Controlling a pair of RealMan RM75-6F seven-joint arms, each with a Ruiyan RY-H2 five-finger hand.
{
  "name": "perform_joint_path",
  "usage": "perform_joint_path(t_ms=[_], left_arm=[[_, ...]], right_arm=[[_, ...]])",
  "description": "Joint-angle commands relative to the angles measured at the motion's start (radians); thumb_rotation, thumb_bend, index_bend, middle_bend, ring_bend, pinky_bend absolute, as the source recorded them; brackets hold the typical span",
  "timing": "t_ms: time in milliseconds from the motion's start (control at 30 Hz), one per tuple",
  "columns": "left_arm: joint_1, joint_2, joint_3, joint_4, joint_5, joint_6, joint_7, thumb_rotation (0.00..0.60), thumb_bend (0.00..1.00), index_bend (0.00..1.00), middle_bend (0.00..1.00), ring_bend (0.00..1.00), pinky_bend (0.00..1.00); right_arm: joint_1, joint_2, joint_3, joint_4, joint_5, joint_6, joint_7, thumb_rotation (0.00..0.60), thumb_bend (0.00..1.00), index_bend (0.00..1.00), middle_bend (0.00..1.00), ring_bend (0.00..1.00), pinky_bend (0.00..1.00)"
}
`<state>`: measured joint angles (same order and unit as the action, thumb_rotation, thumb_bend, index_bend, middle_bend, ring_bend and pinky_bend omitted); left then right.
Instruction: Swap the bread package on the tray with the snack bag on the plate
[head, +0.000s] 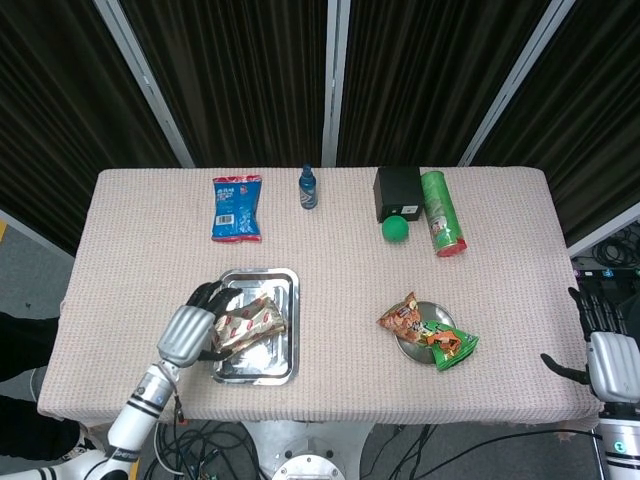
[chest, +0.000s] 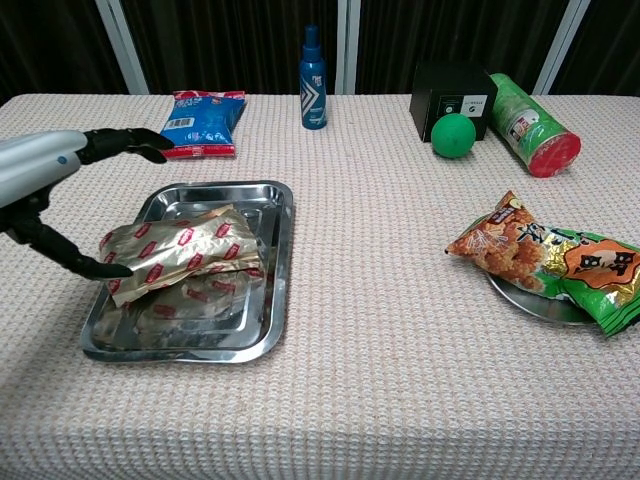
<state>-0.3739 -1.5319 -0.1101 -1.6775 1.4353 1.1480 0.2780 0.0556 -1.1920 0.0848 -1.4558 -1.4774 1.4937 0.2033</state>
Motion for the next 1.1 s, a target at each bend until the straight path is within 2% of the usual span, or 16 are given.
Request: perform_joint_path(t_ms=[33,267,533,700,800,900,967,1100], left_arm=[[-0.027,-0.024,-0.012,-0.009,-0.057,-0.045,0.01,0.6,0.0,0.1,0.12,0.04,0.08],[-0.063,-0.054,-0.018,0.008,-0.156,-0.105,0.017,0.6,0.0,0.1,0.12,0.04,0.08],[-0.096,-0.115,-0.03,0.083,-0.258,-0.138,0.036,0.6,0.0,0.1,0.12,0.04,0.08],[-0.11,-0.12,-0.023,0.095,-0.309,-0.149,0.071,0.6,0.01,0.11,0.14,0.06,0.08],[-0.107,-0.135,-0.022,0.101,-0.308,-0.114,0.085,0.6,0.03,0.16,0.22,0.14,0.12],[-0.103,-0.164,-0.02,0.128,-0.265,-0.057,0.091,0.6,0.06,0.27,0.33,0.25,0.2],[-0.104,-0.182,-0.019,0.152,-0.241,-0.032,0.089,0.6,0.1,0.35,0.41,0.32,0.26],[-0.107,-0.202,-0.024,0.18,-0.217,-0.011,0.067,0.6,0.19,0.44,0.49,0.4,0.31]], right_arm=[[0.001,0.0,0.002,0.003,0.003,-0.002,0.003,0.6,0.0,0.0,0.0,0.0,0.0],[0.008,-0.001,0.008,0.008,0.006,-0.009,0.008,0.6,0.0,0.0,0.0,0.0,0.0],[0.012,-0.008,0.008,0.012,0.01,-0.019,0.008,0.6,0.0,0.0,0.0,0.0,0.0],[0.007,-0.014,0.011,0.017,0.019,-0.012,-0.003,0.6,0.01,0.0,0.0,0.0,0.0],[0.007,-0.017,0.011,0.021,0.023,-0.016,-0.002,0.6,0.01,0.0,0.0,0.0,0.0],[0.007,-0.022,0.009,0.025,0.024,-0.021,-0.001,0.6,0.02,0.0,0.0,0.0,0.0],[0.009,-0.025,0.008,0.027,0.025,-0.024,-0.001,0.6,0.02,0.0,0.0,0.0,0.0],[0.01,-0.029,0.008,0.03,0.026,-0.028,0.0,0.6,0.02,0.0,0.0,0.0,0.0]])
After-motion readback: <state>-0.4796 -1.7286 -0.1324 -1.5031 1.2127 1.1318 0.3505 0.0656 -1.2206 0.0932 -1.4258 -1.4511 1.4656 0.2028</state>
